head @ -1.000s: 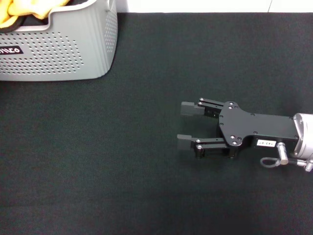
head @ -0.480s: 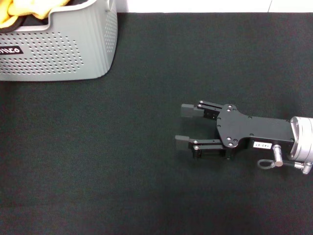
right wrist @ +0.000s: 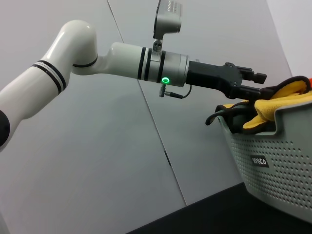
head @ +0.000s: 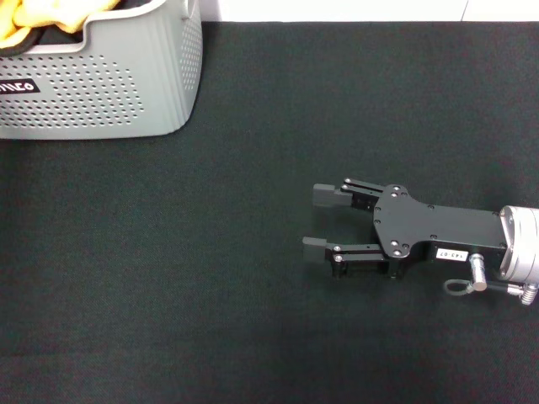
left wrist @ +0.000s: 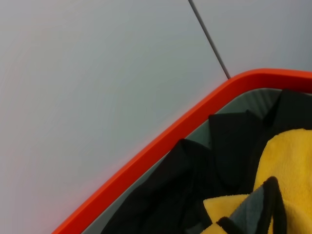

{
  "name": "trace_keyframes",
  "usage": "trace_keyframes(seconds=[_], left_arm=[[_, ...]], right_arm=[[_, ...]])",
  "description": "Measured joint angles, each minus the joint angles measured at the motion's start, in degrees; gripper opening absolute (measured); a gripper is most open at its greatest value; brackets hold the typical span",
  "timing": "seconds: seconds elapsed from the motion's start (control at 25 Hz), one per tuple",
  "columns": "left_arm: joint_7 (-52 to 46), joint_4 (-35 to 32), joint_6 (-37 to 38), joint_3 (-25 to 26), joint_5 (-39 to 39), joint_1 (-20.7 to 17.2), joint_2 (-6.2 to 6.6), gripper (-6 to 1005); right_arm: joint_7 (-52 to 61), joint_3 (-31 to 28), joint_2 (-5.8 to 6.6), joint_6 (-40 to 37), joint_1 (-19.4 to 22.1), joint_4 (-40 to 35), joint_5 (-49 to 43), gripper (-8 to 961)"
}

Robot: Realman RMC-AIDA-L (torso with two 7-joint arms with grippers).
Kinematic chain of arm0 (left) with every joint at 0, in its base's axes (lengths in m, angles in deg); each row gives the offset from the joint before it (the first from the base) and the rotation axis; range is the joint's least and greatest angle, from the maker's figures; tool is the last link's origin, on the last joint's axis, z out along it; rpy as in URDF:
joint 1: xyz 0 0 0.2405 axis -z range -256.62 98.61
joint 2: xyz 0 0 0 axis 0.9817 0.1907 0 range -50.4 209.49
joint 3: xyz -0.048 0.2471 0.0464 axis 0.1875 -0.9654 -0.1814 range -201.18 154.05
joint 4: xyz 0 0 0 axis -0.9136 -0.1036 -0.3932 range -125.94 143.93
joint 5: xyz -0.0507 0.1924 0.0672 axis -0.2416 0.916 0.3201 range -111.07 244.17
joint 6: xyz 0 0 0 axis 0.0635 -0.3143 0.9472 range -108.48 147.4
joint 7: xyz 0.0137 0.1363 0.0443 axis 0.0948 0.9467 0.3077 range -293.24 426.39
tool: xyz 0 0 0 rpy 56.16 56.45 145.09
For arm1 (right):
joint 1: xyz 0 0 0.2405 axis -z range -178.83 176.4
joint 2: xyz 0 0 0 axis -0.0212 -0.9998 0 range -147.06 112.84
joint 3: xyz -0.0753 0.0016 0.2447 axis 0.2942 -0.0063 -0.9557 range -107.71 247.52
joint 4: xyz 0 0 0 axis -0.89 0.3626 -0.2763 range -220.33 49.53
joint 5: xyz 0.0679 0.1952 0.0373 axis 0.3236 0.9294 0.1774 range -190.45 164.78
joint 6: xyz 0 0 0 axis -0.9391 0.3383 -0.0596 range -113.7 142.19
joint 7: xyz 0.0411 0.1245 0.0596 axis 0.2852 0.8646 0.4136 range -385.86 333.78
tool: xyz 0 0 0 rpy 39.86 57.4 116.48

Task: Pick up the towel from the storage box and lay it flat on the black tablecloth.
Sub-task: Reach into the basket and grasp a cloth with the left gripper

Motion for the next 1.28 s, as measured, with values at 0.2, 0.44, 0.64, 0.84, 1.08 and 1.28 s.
trace_keyframes(seconds=[0.2,0.44,0.64,0.84,1.08,1.28], left_arm=[[-0.6,-0.5,0.4,0.0,0.0,-0.4,-0.03,656],[-1.3,-1.0,0.6,-0.1,-0.3,-0.8,-0.04,648],[-1.4,-3.0,0.5,-0.1,0.0,-1.7,-0.06,640],[-1.2,-2.1,0.0,-0.1,0.0,-1.7,0.04,633],[-1.0,-0.4,-1.7,-0.2,0.1,-1.3,-0.05,624],[-1.3,1.4,-4.8,-1.8,0.2,-1.3,-0.07,617]], right_arm=[[0.0,0.0,-0.08,0.0,0.0,0.1,0.0,829],[0.0,0.0,-0.09,0.0,0.0,0.1,0.0,825],[0.0,-0.2,-0.09,0.3,0.0,0.1,0.0,822],[0.0,-0.2,-0.09,0.6,0.0,0.1,0.0,819],[0.0,-0.3,-0.09,0.6,0.0,0.1,0.0,815],[0.0,-0.1,-0.09,0.6,0.2,0.1,0.0,812]])
